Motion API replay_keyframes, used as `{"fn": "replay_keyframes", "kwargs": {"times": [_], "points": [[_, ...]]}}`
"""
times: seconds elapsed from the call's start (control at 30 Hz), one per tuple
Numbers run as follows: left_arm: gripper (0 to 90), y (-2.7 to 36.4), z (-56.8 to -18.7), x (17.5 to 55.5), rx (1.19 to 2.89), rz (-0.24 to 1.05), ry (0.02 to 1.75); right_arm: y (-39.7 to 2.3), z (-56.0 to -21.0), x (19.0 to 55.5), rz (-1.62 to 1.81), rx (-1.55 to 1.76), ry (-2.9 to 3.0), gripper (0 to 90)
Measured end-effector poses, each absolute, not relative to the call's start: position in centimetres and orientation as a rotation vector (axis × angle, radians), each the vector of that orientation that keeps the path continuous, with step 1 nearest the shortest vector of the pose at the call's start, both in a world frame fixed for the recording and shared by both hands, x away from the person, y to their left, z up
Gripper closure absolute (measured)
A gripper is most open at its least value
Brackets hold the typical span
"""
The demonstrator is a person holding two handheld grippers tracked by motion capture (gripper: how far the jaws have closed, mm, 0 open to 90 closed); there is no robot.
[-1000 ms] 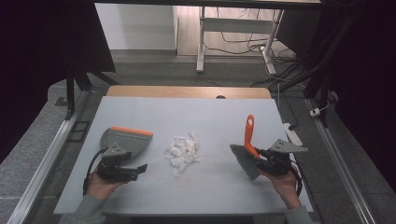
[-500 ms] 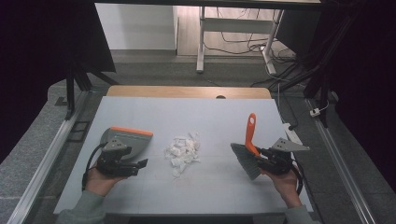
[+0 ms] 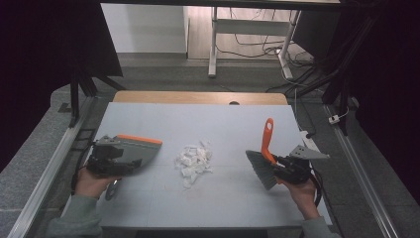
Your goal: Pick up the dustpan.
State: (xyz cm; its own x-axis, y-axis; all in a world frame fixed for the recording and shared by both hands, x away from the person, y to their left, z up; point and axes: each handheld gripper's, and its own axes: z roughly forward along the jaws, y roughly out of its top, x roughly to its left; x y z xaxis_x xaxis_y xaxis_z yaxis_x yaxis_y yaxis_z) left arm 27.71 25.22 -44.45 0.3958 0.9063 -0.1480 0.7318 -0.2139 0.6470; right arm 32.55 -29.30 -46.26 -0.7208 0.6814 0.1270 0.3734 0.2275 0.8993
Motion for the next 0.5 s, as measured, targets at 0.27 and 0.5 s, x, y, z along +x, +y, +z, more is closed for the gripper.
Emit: {"fn": "replay_keyframes", "kwargs": {"times": [0.27,0.5], "points": [[21.1,27.9,-44.9,27.3,1.976,0.354,1.516,-29.5,-46.3,32.5,1.493,1.004,2.202,68.6],[19.1,27.8,-46.5,27.5,2.037,0.315,1.586,-29.3,-46.5,32.5,1.489,1.004,2.213,68.6]]}}
